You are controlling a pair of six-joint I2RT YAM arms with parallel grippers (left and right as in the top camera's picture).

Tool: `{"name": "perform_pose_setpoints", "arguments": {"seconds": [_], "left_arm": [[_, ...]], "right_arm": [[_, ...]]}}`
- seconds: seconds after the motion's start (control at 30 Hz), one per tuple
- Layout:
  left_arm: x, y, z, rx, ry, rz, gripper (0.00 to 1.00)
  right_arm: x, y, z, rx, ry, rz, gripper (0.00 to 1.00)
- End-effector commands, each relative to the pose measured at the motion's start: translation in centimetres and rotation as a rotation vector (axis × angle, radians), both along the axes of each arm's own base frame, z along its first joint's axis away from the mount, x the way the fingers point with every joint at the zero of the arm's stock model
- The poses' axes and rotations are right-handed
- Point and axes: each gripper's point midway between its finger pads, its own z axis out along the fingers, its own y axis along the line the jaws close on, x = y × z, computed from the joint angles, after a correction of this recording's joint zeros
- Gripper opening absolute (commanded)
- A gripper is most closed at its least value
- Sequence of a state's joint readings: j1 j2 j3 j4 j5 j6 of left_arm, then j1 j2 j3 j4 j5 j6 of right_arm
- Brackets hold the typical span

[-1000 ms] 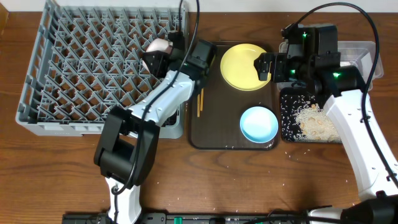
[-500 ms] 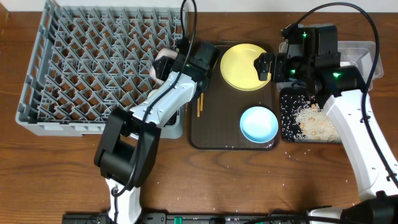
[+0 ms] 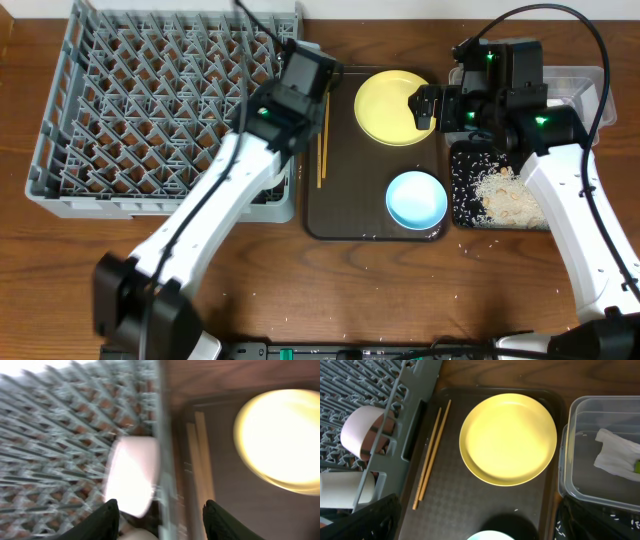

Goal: Sort waste into correct bins and load items into the dishwasher

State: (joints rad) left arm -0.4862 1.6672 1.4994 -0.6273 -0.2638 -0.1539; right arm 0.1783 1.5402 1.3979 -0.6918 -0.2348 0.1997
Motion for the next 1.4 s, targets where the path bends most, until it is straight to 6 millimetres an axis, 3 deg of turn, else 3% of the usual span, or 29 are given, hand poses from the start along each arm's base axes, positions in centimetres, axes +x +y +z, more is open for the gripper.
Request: {"name": "perform_pose_setpoints", "arguments": {"seconds": [0.0,0.13,0.3,0.43,0.77,1.03,1.2,1.37], "left_arm": [[-3.0,-4.4,0.3,-0.278,0.142,-0.134,0.55],[-6.0,-6.9,-2.4,-0.452,0.352,-0.094,0.54],[-7.7,-8.2,-6.5,-0.491,0.473,0.002,0.54],[-8.9,-10.2,-8.6,-0.500,0.526,-0.029,0.54],[-10.0,-14.1,-11.0,-0.494,0.548,-0.085,0.54],[-10.5,-14.8,-12.8,-0.469,0.581,-0.091,0.54],[-10.7,-14.9,-13.4,-0.464,0.592,-0.086,0.54],[-10.5,-15.8,-13.2,-0.449,0.546,-0.104,0.54]], "right_arm": [[0.1,0.2,0.2,-0.009,-0.010,0.015,0.99],[0.1,0.2,0.2,-0.009,-0.009,0.015,0.99],[0.1,0.2,0.2,-0.009,-0.010,0.015,0.99],[0.1,0.2,0.2,-0.009,-0.010,0.015,0.99],[-0.3,1.3,0.4,0.041,0.000,0.061,0.99],[-1.1,3.2,1.7,0.161,0.001,0.143,0.99],[-0.9,0.0,4.3,0.203,-0.048,0.035,0.99],[-1.9,-7.1,9.2,0.208,-0.186,-0.141,0.99]]}}
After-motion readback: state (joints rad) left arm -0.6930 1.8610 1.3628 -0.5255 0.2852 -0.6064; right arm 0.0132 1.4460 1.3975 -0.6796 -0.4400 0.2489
